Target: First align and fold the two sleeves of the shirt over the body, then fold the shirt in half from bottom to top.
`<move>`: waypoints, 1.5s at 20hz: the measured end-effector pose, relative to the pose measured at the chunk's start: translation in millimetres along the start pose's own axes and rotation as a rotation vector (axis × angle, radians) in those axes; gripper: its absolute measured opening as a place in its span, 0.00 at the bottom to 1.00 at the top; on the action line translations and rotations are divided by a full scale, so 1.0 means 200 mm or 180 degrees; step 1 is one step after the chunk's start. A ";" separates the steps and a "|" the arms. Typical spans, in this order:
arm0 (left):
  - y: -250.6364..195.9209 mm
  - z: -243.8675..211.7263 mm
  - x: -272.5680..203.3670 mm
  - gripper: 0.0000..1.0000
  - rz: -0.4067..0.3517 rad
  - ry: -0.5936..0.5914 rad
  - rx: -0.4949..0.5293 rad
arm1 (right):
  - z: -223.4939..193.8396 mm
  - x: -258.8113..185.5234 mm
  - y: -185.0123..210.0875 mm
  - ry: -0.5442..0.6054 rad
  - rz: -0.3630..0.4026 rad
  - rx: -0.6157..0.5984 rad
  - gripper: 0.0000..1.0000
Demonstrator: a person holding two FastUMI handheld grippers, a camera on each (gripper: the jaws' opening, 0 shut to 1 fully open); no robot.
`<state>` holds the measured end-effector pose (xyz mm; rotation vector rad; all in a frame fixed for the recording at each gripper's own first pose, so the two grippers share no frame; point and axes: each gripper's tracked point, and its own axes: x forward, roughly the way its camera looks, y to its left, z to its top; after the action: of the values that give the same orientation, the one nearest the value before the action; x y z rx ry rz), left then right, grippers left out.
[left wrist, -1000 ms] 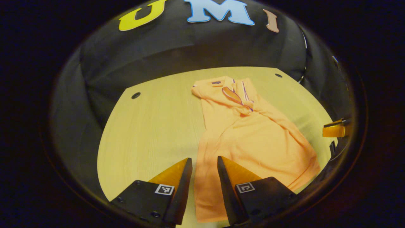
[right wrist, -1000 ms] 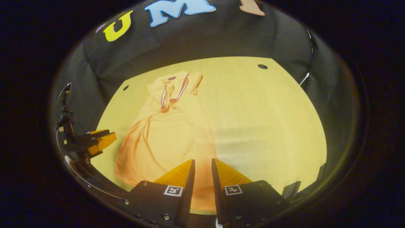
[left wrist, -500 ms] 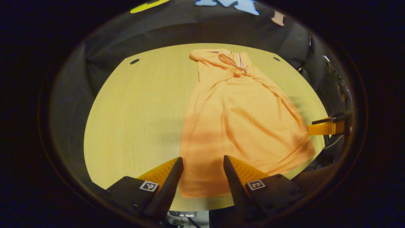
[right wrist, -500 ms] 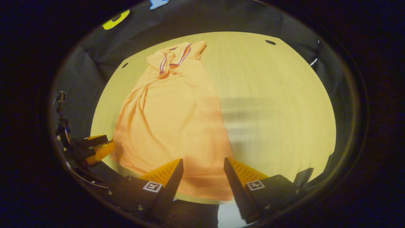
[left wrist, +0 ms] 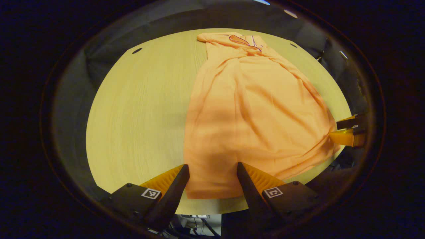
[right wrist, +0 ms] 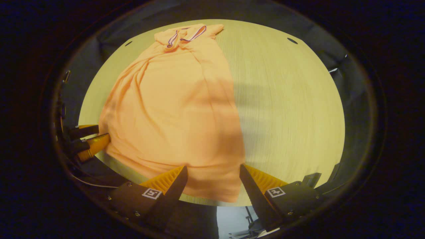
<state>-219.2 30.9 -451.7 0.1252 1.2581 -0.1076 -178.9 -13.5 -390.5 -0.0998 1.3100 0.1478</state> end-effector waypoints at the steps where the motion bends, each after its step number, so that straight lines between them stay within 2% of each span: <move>1: 0.00 0.00 0.01 0.97 -0.0002 0.0004 -0.0005 | -0.02 0.01 0.00 0.0049 -0.0014 -0.0030 0.99; 4: -0.01 0.00 0.01 0.95 0.0005 0.0154 -0.0023 | -0.05 0.07 0.00 0.0216 -0.0092 -0.0153 0.99; 7: -0.01 0.00 0.01 0.95 0.0015 0.0285 -0.0041 | -0.04 0.07 0.01 0.0232 -0.0118 -0.0147 0.98; 9: -0.01 0.00 0.01 0.98 0.0019 0.0300 -0.0036 | -0.04 0.08 0.01 0.0301 -0.0126 -0.0129 0.98; 13: -0.02 0.02 0.02 0.95 0.0004 0.0252 -0.0028 | -0.03 0.08 0.02 0.0421 -0.0159 -0.0059 0.99; 15: -0.05 0.07 0.04 0.79 -0.0014 0.0149 0.0095 | -0.03 0.08 0.03 0.0459 -0.0145 -0.0027 0.98; 16: -0.07 0.08 0.04 0.59 -0.0014 0.0107 0.0179 | -0.03 0.09 0.04 0.0454 -0.0143 0.0016 0.87; 17: -0.09 0.11 0.06 0.47 -0.0002 0.0073 0.0263 | -0.02 0.08 0.05 0.0434 -0.0135 0.0053 0.77; 18: -0.10 0.11 0.06 0.23 0.0027 0.0064 0.0356 | 0.00 0.09 0.07 0.0380 -0.0112 0.0105 0.47; 19: -0.11 0.11 0.06 0.14 0.0061 0.0082 0.0437 | -0.02 0.10 0.08 0.0375 -0.0108 0.0122 0.24; 20: -0.11 0.11 0.06 0.09 0.0079 0.0081 0.0473 | 0.00 0.08 0.08 0.0372 -0.0095 0.0109 0.09; 23: -0.10 0.13 0.06 0.06 0.0029 0.0063 0.0344 | 0.02 0.05 0.08 0.0313 -0.0074 0.0154 0.05; 24: -0.10 0.12 0.06 0.06 0.0018 0.0074 0.0302 | 0.01 0.08 0.08 0.0295 -0.0068 0.0164 0.00; 28: -0.10 0.13 0.05 0.06 0.0009 0.0039 0.0289 | 0.01 0.08 0.08 0.0278 -0.0040 0.0221 0.00; 29: -0.10 0.14 0.05 0.06 -0.0015 0.0016 0.0247 | 0.03 0.08 0.08 0.0227 -0.0030 0.0245 0.04; 30: -0.08 0.15 0.04 0.06 -0.0014 -0.0007 0.0200 | 0.05 0.08 0.07 0.0182 -0.0048 0.0269 0.00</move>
<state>-190.6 9.8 -450.9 0.1765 1.2532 -0.1513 -168.1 3.3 -402.7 -0.0421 1.3705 0.0772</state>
